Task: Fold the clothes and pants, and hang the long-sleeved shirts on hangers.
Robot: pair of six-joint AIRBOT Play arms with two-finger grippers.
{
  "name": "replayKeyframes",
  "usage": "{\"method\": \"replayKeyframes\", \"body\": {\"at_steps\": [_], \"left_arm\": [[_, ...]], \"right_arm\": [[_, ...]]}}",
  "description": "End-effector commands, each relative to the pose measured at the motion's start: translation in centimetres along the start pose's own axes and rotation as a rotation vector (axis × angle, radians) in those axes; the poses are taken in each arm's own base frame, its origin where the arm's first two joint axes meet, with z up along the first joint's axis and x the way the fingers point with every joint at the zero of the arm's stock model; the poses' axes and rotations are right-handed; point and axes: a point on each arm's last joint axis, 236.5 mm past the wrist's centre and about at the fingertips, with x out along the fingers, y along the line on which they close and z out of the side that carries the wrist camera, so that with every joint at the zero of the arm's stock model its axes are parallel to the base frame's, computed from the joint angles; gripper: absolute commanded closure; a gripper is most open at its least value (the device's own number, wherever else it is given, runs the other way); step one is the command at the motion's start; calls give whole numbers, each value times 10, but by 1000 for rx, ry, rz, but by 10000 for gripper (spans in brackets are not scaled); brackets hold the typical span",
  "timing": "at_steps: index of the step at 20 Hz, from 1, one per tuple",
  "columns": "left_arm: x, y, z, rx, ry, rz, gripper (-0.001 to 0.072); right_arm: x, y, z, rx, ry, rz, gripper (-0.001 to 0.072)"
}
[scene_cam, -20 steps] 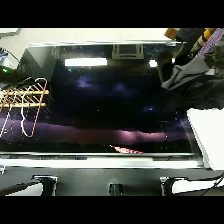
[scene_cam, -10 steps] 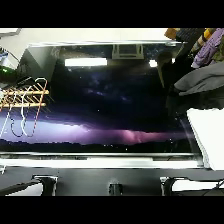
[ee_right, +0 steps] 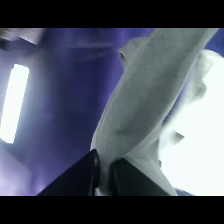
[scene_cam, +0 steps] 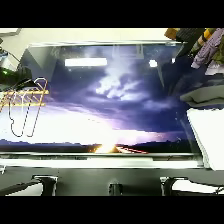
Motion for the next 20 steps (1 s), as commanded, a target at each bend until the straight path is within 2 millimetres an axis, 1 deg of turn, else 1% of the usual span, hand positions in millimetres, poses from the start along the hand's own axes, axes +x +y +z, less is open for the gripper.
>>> {"method": "replayKeyframes", "body": {"at_steps": [1, 3, 5, 8, 9, 11, 12, 15, 17, 20], "left_arm": [[0, 1, -4, -1, 17, 3, 691], [0, 1, -4, -1, 18, 3, 691], [0, -1, -5, -1, 20, -4, 691], [0, -1, -6, -1, 24, -7, 691], [0, -1, -6, -1, 27, -7, 692], [0, -1, -7, -1, 27, -7, 691], [0, -1, -7, -1, 28, -6, 691], [0, -1, -7, -1, 28, -6, 691], [0, -1, -7, -1, 28, -6, 691], [0, -1, -7, -1, 31, -6, 691]], "right_arm": [[-24, -28, -17, -7, 41, -122, 672], [-35, -47, -26, -13, 67, -207, 671], [-44, -75, -30, -71, 91, -326, 671], [-46, -121, -38, -136, 152, -502, 671], [-43, -136, -42, -148, 171, -552, 671], [-36, -172, -48, -149, 190, -675, 671], [-31, -186, -51, -155, 201, -717, 671], [-14, -227, -71, -170, 274, -825, 671], [-7, -252, -80, -192, 300, -895, 671], [-2, -277, -92, -218, 338, -961, 671]]}}
